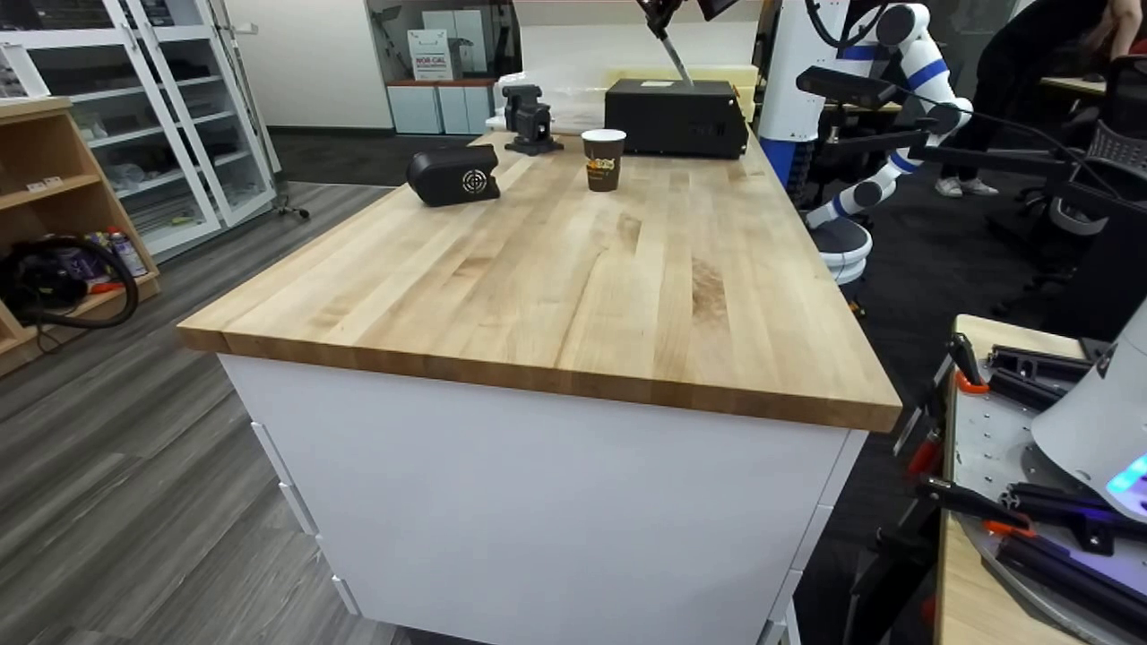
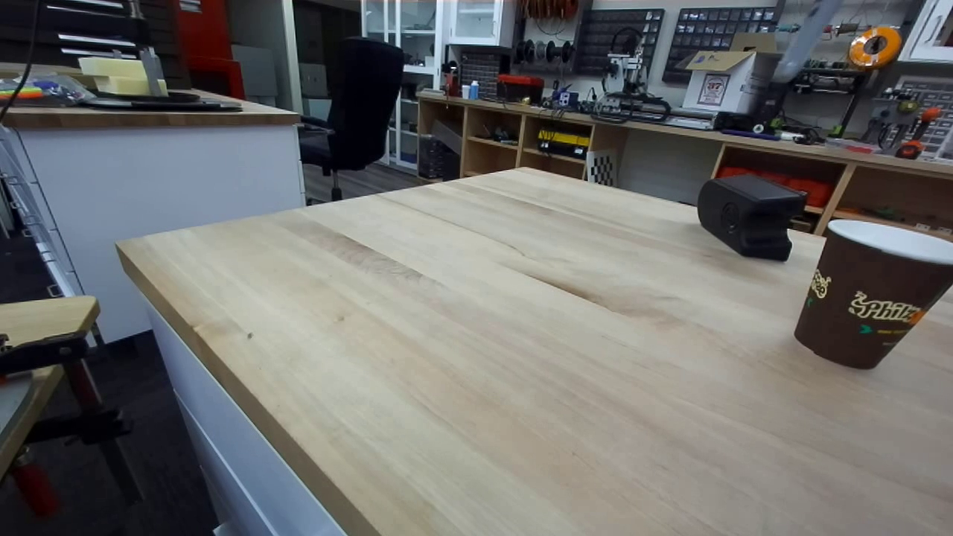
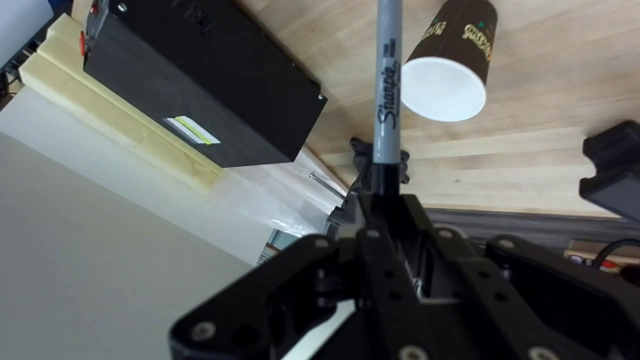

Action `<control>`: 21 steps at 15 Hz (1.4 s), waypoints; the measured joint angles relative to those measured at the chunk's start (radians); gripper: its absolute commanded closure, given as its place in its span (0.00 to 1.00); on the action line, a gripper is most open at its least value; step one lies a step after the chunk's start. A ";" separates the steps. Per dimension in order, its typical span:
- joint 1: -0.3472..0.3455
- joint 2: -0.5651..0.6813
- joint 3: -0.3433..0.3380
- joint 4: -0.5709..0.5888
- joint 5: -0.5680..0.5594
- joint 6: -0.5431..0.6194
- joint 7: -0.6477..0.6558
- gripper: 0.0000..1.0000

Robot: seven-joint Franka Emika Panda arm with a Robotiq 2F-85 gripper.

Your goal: Put the marker in the cup

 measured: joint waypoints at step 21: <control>-0.047 0.378 -0.048 0.499 0.418 0.062 -0.361 0.95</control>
